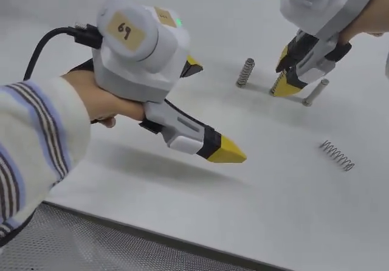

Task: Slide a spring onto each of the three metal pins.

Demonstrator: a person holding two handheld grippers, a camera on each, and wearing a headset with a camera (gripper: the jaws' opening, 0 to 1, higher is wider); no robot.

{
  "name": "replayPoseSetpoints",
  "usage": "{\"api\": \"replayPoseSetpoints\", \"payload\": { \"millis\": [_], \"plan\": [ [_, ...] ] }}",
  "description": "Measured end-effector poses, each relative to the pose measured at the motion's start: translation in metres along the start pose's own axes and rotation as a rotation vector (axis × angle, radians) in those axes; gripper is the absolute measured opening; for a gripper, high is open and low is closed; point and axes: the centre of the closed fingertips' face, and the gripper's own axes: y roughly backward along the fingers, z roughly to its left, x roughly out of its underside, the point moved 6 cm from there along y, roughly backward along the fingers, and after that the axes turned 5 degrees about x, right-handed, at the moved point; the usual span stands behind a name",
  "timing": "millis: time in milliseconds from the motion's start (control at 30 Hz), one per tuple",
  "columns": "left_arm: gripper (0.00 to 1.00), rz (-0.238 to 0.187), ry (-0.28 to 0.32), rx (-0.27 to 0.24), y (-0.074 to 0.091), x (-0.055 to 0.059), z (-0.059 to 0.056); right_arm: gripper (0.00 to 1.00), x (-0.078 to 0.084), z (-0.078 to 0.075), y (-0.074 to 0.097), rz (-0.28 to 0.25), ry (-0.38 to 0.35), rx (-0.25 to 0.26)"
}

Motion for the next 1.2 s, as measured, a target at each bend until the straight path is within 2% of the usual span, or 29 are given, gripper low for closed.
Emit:
{"api": "replayPoseSetpoints", "payload": {
  "millis": [233,333,667,833,1033,1133,1200],
  "plan": [
    [0.98,0.021,0.028,0.001,-0.002,0.004,0.000,0.30,-0.006,0.008,0.021,-0.086,-0.046,0.016],
    [0.98,0.022,0.031,0.001,-0.002,0.004,0.000,0.31,-0.004,0.008,0.026,-0.121,-0.078,0.048],
    [0.98,-0.015,0.078,-0.024,0.002,-0.003,0.008,0.32,0.005,0.016,0.048,-0.198,-0.162,0.110],
    [0.98,-0.013,0.082,-0.027,0.003,-0.003,0.009,0.35,0.007,0.023,0.058,-0.279,-0.238,0.138],
    [0.95,-0.016,0.079,-0.031,0.008,-0.006,0.007,0.40,0.020,0.032,0.073,-0.328,-0.300,0.201],
    [0.96,-0.025,0.092,-0.034,0.008,-0.009,0.008,0.40,0.027,0.038,0.080,-0.411,-0.402,0.225],
    [0.96,-0.031,0.092,-0.039,0.009,-0.011,0.008,0.41,0.034,0.044,0.084,-0.418,-0.413,0.226]
  ]
}}
